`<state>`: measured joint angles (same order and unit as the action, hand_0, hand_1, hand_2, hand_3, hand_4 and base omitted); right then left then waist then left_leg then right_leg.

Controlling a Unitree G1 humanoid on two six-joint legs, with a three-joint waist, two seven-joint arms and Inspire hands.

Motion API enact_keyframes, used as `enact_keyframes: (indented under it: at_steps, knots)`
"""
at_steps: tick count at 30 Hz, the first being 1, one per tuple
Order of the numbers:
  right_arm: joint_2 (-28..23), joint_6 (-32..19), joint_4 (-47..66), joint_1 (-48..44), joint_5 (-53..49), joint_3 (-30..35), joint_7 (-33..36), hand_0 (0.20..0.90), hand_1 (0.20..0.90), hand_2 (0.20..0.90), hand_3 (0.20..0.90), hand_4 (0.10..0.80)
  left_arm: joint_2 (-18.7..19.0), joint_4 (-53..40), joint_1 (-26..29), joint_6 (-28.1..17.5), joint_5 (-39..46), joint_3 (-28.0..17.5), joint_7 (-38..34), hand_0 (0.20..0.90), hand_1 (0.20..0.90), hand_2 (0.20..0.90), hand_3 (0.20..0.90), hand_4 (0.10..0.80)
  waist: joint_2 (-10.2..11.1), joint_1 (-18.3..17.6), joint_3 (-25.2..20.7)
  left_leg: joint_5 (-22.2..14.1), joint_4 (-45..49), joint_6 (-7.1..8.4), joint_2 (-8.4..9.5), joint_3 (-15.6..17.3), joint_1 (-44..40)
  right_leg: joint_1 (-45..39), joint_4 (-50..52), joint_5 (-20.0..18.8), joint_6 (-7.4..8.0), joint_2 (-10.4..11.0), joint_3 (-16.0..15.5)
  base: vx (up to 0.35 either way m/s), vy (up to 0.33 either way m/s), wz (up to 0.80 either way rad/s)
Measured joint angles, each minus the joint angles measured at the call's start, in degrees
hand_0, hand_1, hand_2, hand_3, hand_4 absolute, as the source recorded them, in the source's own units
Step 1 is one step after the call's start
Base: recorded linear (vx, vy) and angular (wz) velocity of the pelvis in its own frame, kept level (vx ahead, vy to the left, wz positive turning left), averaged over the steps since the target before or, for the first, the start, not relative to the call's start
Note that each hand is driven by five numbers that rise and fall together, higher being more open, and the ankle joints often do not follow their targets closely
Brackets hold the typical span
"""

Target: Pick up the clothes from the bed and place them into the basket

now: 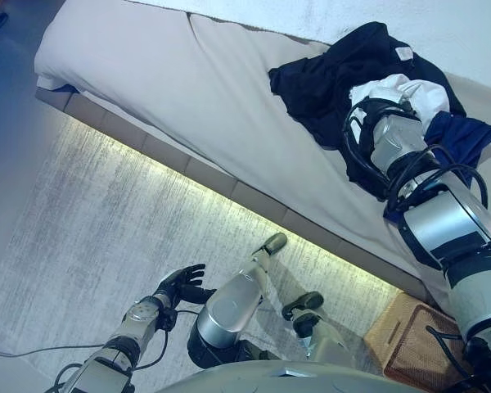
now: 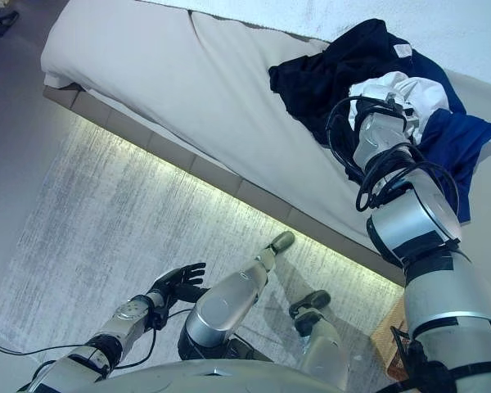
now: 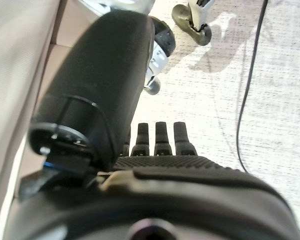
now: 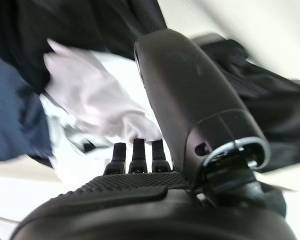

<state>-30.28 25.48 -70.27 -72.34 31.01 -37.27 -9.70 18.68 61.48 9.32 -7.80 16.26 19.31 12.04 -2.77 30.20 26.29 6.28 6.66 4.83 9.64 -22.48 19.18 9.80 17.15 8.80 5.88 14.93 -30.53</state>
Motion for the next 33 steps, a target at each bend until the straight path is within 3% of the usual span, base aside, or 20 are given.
enact_keyframes:
  at_steps: [4,9,10,11,14,18,22,25,28,31,33]
  knots:
    - [-0.11,3.46,-3.51,-1.04,1.05,-0.04,-5.68,0.900,0.900,0.900,0.900,0.800,0.02,-1.76,-0.07,0.06,-0.02,0.01,0.88,0.900,0.900,0.900,0.900,0.800,0.00,0.31,0.00,0.01,0.27,-0.01,-0.26,0.03,0.66,0.52,-0.09,-0.01,0.02,-0.33,-0.06,-0.011,-0.063,-0.02]
    - [-0.14,4.46,-5.81,-2.21,1.97,0.04,-6.79,0.900,0.900,0.900,0.900,0.800,0.03,-4.40,0.32,0.13,0.00,0.08,0.95,0.900,0.900,0.900,0.900,0.800,0.02,0.65,-0.01,0.03,0.95,-0.03,-0.62,-0.13,1.47,0.75,-0.54,-0.15,0.24,-0.94,-0.35,-0.007,-0.054,0.01]
    - [-0.15,4.46,-6.02,-2.38,2.21,0.04,-6.73,0.726,0.726,0.726,0.697,0.597,0.03,-4.61,0.49,0.26,0.00,0.16,0.94,0.900,0.900,0.900,0.900,0.800,0.04,0.68,-0.01,0.12,0.98,-0.16,-0.70,-0.15,1.49,0.73,-0.62,-0.16,0.23,-1.05,-0.37,-0.011,-0.059,0.01]
    - [-0.16,4.42,-6.29,-2.58,2.18,0.04,-6.30,0.300,0.300,0.300,0.200,0.100,0.03,-5.17,0.80,0.50,0.04,0.20,0.88,0.900,0.900,0.900,0.900,0.800,0.04,0.72,-0.02,0.25,1.00,-0.34,-0.75,-0.15,1.55,0.70,-0.85,-0.17,0.24,-1.19,-0.35,-0.014,-0.052,-0.01]
    - [-0.18,3.73,-6.99,-2.86,1.67,0.04,-3.34,0.300,0.300,0.300,0.200,0.100,0.10,-5.52,1.58,1.46,0.09,0.25,0.78,0.900,0.900,0.900,0.900,0.800,0.06,0.74,-0.02,0.31,1.05,-0.40,-0.91,-0.15,1.70,0.63,-1.24,-0.20,0.24,-1.52,-0.36,-0.016,-0.050,-0.01]
    - [-1.18,-0.86,-6.80,-3.18,-2.08,0.28,5.54,0.300,0.300,0.300,0.200,0.100,0.39,-4.68,2.57,1.49,1.39,0.78,0.64,0.900,0.900,0.900,0.900,0.800,0.13,0.56,-0.04,0.32,1.05,-0.40,-1.39,0.04,1.50,0.18,-1.96,-0.50,-0.15,-2.09,-0.36,-0.006,-0.050,-0.05]
    - [-3.65,-4.37,-0.44,-3.39,-3.18,0.13,12.51,0.300,0.300,0.300,0.200,0.100,1.42,-2.40,2.77,1.38,2.25,0.51,0.67,0.900,0.900,0.900,0.900,0.800,0.37,-0.03,-0.06,0.31,0.93,-0.38,-2.45,0.32,-0.14,-2.46,-5.39,-2.28,-0.51,-3.90,-0.23,0.048,-0.048,-0.09]
    - [-8.26,-5.61,7.52,-5.00,-7.73,-0.88,16.24,0.300,0.300,0.300,0.200,0.100,2.74,-1.00,1.69,1.35,2.24,-1.35,0.77,0.900,0.900,0.900,0.900,0.800,0.96,-0.90,-0.30,-0.25,0.54,-0.86,-2.82,0.88,-3.17,-5.83,-7.20,-2.80,-0.72,-4.58,0.11,0.062,-0.035,-0.09]
    - [-12.59,-5.60,14.49,-8.05,-11.51,-1.24,18.20,0.300,0.300,0.300,0.200,0.100,4.92,-0.89,-0.47,1.43,2.14,-4.64,0.65,0.900,0.900,0.900,0.900,0.800,3.17,-2.08,-1.05,-1.14,-0.37,-1.43,-3.13,1.64,-5.89,-8.28,-8.22,-2.89,-0.71,-4.90,0.72,0.078,-0.046,-0.13]
    - [-15.46,-5.80,18.71,-9.98,-17.88,-0.76,18.59,0.300,0.300,0.300,0.200,0.100,6.81,0.55,-2.85,2.02,1.48,-8.10,0.14,0.900,0.900,0.900,0.900,0.800,6.89,-3.61,-3.51,-1.56,-1.51,-2.13,-3.29,2.55,-9.10,-11.15,-9.60,-3.07,-0.44,-5.39,1.87,0.064,-0.064,-0.14]
    - [-15.75,-5.92,18.56,-9.91,-23.60,1.83,17.72,0.300,0.300,0.300,0.200,0.100,7.56,1.43,-3.97,2.93,0.48,-9.26,-0.64,0.900,0.900,0.900,0.900,0.800,9.34,-4.53,-6.07,-2.05,-2.91,-1.82,-3.42,2.79,-10.52,-12.34,-10.77,-3.25,-0.17,-5.62,3.09,0.008,-0.088,-0.08]
